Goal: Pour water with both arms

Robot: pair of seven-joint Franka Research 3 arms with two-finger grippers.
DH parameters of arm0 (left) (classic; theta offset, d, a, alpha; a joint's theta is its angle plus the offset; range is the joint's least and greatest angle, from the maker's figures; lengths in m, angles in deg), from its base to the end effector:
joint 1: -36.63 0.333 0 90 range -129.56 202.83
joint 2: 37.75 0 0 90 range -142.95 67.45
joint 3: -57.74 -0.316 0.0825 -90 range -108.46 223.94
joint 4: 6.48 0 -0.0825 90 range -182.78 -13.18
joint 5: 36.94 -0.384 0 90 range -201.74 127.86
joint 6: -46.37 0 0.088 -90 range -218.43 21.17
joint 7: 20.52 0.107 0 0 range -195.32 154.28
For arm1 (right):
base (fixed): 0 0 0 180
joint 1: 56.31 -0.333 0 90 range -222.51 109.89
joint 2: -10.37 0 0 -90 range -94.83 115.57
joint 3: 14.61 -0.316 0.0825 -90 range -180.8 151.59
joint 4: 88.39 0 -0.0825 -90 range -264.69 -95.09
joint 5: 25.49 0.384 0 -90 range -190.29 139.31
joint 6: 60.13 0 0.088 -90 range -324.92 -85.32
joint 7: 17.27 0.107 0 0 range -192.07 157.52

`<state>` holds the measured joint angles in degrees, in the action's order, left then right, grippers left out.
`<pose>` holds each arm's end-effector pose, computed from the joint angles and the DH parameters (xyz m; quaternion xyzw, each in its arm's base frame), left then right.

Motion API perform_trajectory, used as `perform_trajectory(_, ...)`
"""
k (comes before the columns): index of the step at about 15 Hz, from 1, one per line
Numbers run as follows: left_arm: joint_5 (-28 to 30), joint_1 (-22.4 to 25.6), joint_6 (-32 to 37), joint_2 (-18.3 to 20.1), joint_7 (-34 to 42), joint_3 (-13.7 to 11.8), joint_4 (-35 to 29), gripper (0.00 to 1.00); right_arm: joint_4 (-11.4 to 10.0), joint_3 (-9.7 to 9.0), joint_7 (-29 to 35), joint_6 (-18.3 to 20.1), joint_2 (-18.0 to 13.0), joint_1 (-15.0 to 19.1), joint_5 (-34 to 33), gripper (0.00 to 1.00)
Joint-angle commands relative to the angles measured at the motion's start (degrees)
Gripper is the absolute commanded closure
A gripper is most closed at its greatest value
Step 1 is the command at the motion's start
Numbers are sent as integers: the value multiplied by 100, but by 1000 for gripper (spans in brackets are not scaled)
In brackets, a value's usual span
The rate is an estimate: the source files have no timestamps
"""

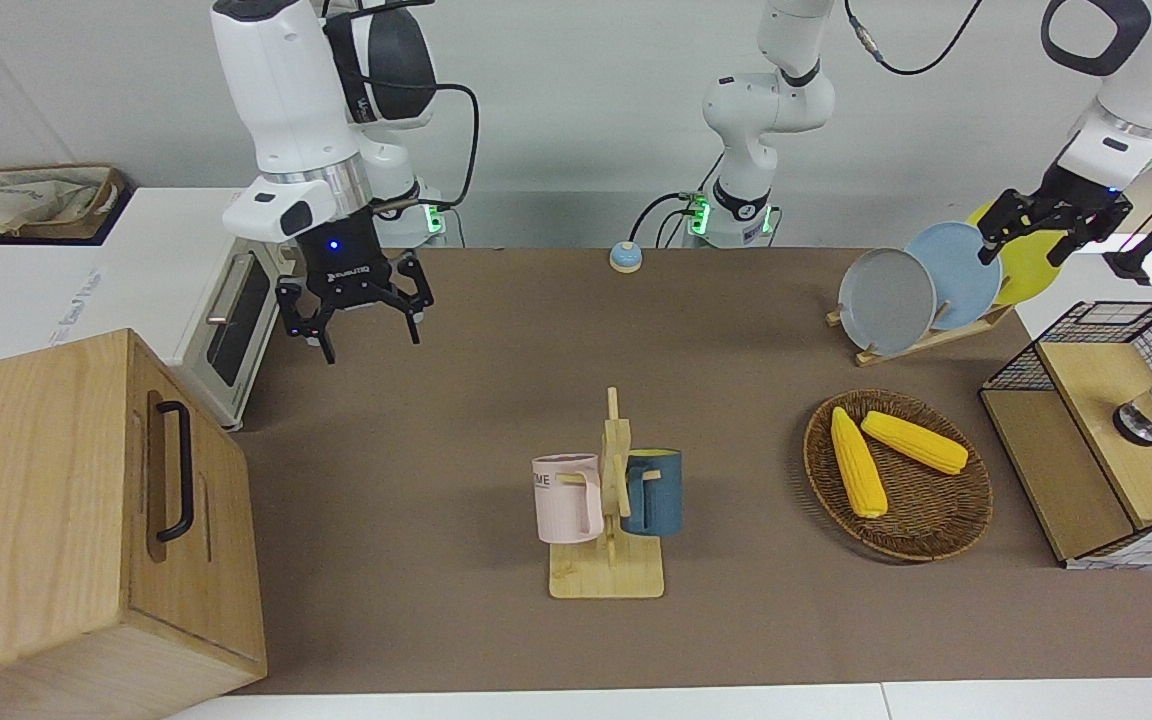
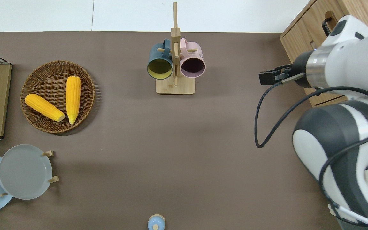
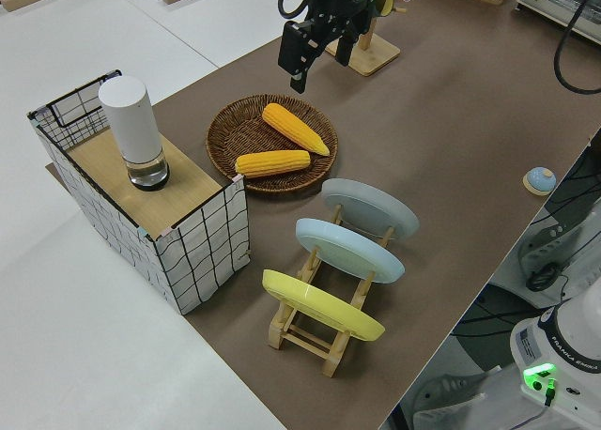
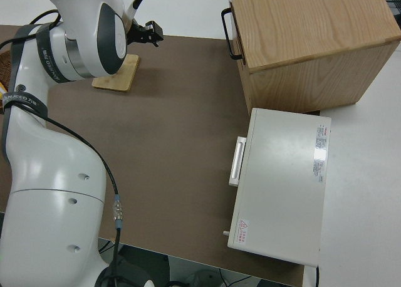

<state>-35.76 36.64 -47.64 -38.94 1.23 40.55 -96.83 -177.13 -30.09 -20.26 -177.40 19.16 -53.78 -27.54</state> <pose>0.5432 0.1641 0.6168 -0.9990 0.0393 -0.0232 0.0005 0.6258 0.1289 0.5964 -0.9752 -0.1368 -0.1733 0.0178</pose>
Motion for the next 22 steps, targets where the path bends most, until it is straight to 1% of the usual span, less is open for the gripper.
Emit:
perform_trajectory(1,14,26,-468,-223,776,-565,114,7,-143,-332,-149,-663,219,-76,-680,15)
perform_trajectory(2,32,70,-600,-241,935,-619,114,7,-196,-463,-149,-909,315,-120,-1126,15)
perform_trajectory(3,58,262,-741,-293,1076,-619,114,7,-196,-534,-140,-981,386,-164,-1296,17)
perform_trajectory(5,303,509,-873,-320,1305,-619,114,7,-170,-613,-193,-1131,509,-200,-1473,17)
perform_trajectory(6,426,605,-909,-346,1454,-619,114,7,-161,-701,-298,-1192,562,-200,-1596,17)
perform_trajectory(8,567,773,-1092,-382,1666,-610,105,7,-153,-763,-640,-1464,702,-209,-1781,17)
perform_trajectory(9,690,843,-1233,-382,1727,-610,96,7,-144,-842,-763,-1561,764,-226,-1790,17)
perform_trajectory(12,823,896,-1707,-399,1772,-610,26,7,-144,-851,-808,-1755,905,-375,-2026,17)
perform_trajectory(14,1015,1028,-1963,-452,1772,-602,-18,7,-118,-851,-808,-1817,1019,-446,-2211,21)
perform_trajectory(17,1525,1177,-2314,-522,1921,-602,-132,7,-117,-860,-808,-2036,1159,-455,-2448,21)
perform_trajectory(19,1727,1186,-2708,-531,1974,-602,-351,7,-82,-878,-800,-2133,1283,-472,-2721,25)
perform_trajectory(20,1902,1186,-2946,-531,2009,-593,-500,7,-56,-869,-800,-2220,1361,-542,-2809,28)
perform_trajectory(22,2437,1186,-3377,-531,2280,-593,-746,7,-12,-869,-765,-2283,1476,-578,-2923,44)
